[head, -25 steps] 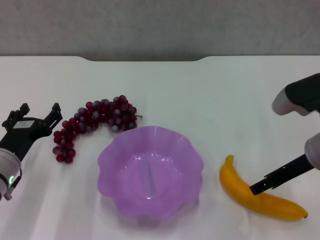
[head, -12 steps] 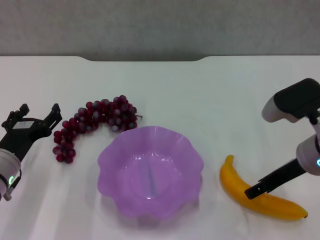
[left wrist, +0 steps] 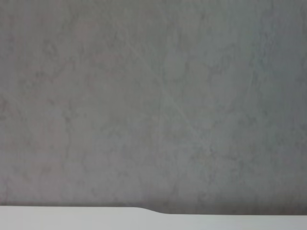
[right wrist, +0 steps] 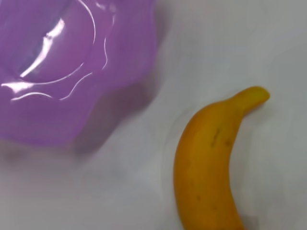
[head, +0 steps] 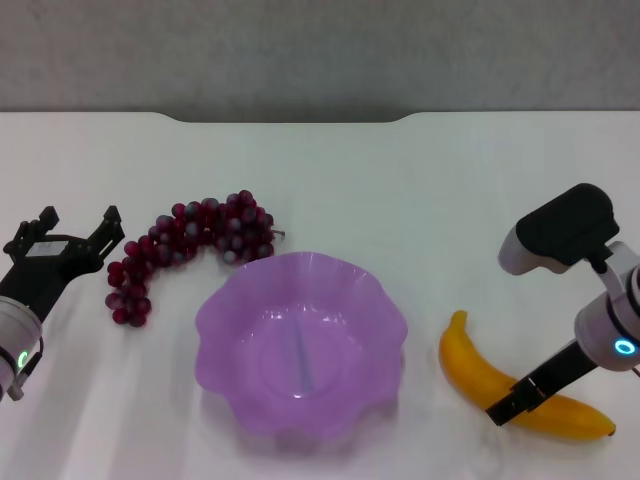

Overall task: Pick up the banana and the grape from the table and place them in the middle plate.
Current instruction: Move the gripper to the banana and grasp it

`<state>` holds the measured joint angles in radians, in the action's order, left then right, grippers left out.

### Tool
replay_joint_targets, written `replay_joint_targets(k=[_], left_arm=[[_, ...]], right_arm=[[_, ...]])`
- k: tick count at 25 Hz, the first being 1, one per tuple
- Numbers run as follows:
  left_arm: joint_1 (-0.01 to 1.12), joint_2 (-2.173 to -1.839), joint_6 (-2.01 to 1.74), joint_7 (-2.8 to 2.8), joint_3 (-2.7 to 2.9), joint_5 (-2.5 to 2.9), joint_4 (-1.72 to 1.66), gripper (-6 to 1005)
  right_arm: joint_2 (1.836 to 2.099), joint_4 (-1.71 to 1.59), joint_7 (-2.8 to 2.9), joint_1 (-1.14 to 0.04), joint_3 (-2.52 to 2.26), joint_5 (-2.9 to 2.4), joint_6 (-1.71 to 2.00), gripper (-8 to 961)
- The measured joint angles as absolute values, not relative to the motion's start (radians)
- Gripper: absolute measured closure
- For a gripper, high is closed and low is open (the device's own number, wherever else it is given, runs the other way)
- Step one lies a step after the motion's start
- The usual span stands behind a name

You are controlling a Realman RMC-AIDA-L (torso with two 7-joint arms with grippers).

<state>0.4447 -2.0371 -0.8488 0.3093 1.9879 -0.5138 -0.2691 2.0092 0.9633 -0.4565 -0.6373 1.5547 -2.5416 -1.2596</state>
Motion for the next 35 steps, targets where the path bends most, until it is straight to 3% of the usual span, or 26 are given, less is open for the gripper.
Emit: replay_joint_targets(k=[27, 35], left_arm=[[0.444, -2.04, -0.849, 0.31, 1.974, -0.514, -0.263, 124], [0.445, -2.041, -0.848, 0.312, 1.974, -0.514, -0.265, 125]], right_arm=[[2.009, 0.899, -0.467, -0.643, 1.527, -2.544, -1.131, 70], [2.01, 0.882, -0.466, -0.644, 1.503, -2.543, -1.093, 350]])
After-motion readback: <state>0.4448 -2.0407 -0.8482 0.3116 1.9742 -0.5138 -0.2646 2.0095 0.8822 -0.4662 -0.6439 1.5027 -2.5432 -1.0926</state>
